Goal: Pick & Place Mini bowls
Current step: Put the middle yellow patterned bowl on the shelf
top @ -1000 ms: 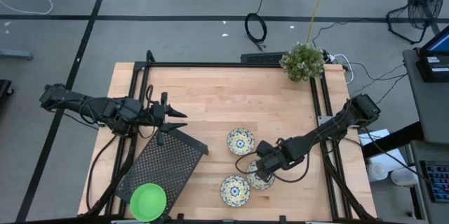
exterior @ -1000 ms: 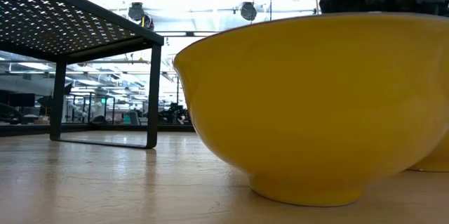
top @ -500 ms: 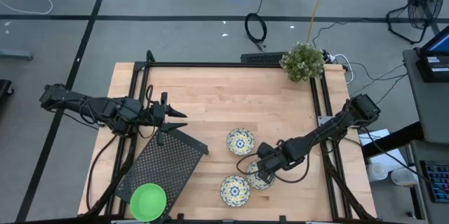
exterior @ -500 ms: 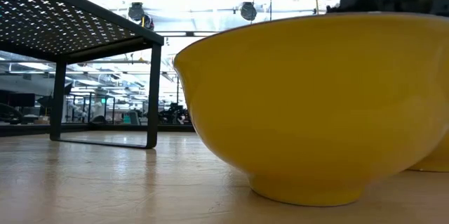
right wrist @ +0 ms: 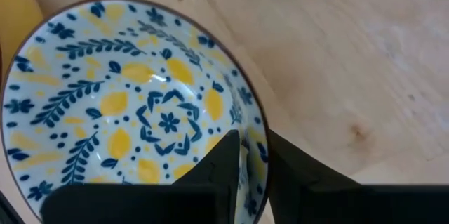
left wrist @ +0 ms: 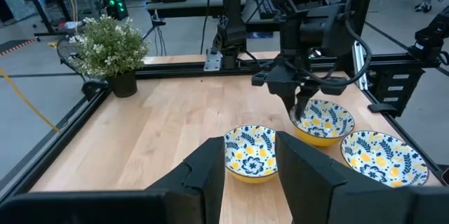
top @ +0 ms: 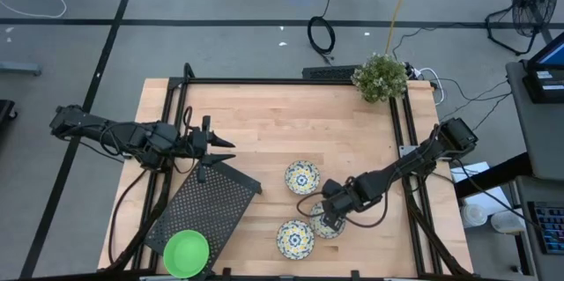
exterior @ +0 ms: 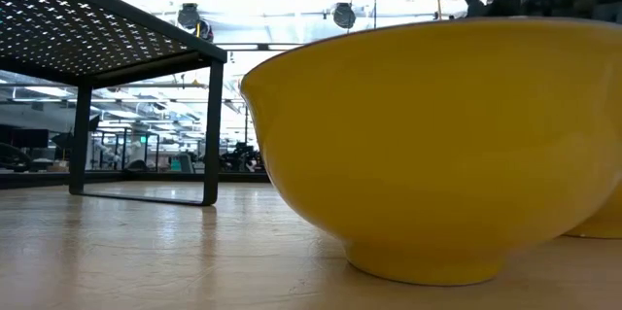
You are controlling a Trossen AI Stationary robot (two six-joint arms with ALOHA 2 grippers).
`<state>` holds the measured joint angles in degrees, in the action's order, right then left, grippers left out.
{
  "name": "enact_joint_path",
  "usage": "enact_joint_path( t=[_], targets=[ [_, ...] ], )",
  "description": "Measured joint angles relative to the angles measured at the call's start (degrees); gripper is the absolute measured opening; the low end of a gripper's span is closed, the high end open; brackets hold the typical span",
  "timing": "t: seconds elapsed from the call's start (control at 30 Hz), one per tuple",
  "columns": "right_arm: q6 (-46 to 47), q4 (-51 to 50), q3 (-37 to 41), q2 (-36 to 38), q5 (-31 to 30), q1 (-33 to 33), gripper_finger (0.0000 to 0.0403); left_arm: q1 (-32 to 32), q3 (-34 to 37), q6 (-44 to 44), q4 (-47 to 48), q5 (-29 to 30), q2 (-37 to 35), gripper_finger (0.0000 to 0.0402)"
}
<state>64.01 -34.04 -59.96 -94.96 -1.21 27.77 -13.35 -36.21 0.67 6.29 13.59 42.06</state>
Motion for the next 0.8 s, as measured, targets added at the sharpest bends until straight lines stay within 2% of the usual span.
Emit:
enact_joint_path(
  t=[0.8],
  targets=[
    [-0.4, 0.0, 0.0, 2.0, -0.4, -0.4, 0.0045, 0.0, 0.0, 0.0, 0.3, 0.0, 0.0, 0.0131]
  ],
)
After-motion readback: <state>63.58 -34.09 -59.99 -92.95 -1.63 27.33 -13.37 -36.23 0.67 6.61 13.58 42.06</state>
